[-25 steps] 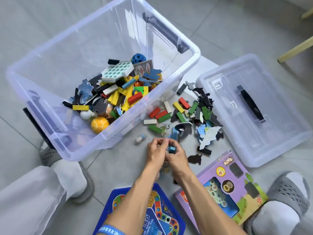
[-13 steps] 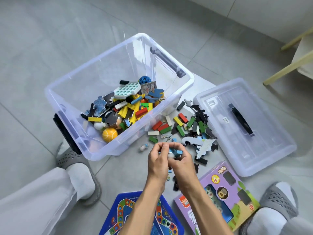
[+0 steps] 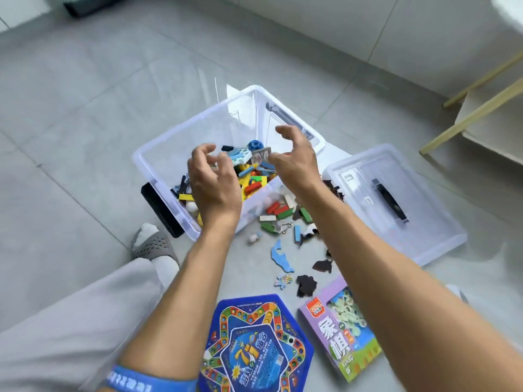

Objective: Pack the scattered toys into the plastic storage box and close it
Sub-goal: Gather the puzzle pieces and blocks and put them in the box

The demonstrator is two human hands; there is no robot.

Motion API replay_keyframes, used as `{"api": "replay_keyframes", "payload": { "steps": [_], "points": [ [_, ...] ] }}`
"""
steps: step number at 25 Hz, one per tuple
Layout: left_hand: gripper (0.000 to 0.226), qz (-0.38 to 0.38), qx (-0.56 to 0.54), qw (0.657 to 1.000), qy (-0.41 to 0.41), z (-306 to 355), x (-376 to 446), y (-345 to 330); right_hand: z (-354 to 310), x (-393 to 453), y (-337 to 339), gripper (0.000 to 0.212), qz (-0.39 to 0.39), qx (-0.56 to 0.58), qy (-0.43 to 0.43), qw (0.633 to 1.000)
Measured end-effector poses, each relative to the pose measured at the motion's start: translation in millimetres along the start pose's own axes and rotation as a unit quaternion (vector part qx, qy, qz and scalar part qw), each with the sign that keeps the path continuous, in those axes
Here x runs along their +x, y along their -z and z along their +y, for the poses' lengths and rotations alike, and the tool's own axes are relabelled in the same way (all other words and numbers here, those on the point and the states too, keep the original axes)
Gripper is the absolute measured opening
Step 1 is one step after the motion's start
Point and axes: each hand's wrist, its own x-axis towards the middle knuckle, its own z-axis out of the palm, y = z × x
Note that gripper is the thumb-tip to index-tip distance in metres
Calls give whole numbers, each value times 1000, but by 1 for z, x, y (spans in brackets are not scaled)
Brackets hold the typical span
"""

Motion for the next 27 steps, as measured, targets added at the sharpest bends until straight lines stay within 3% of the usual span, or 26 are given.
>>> {"api": "replay_keyframes", "payload": {
  "steps": [1, 3, 6, 7, 9, 11, 14, 18, 21, 25, 27],
  "points": [
    [15, -32, 9, 999, -22, -17, -25, -6, 28, -16, 6, 46, 36, -2, -9, 999],
    [12, -188, 99, 977, 19, -72, -74, -30, 106, -57, 14, 31, 27, -70, -73, 995],
    [28, -395, 349, 849, 49, -162, -123, -63, 216, -118, 22, 31, -71, -244, -181, 950],
    [34, -428, 404, 808, 27, -185, -133, -69, 244, -132, 18, 36, -104, -293, -184, 932],
    [45, -451, 446, 772, -40, -216, -140, -74, 278, -146, 3, 42, -165, -401, -140, 890],
    [47, -448, 430, 778, -94, -238, -137, -77, 294, -147, -13, 40, -163, -476, -115, 857],
    [39, -446, 358, 820, -38, -252, -133, -80, 305, -144, -23, 36, -137, -509, -118, 841],
    [9, -485, 368, 793, -31, -252, -130, -86, 301, -134, -20, 32, -145, -515, -108, 838],
    [22, -478, 368, 797, -41, -249, -127, -82, 302, -133, -15, 34, -155, -512, -91, 840],
    [13, -411, 344, 842, -58, -232, -116, -78, 299, -137, -10, 38, -153, -514, -94, 839],
    [39, -449, 379, 805, -88, -225, -101, -86, 298, -135, -8, 37, -153, -503, -110, 843]
  ]
}}
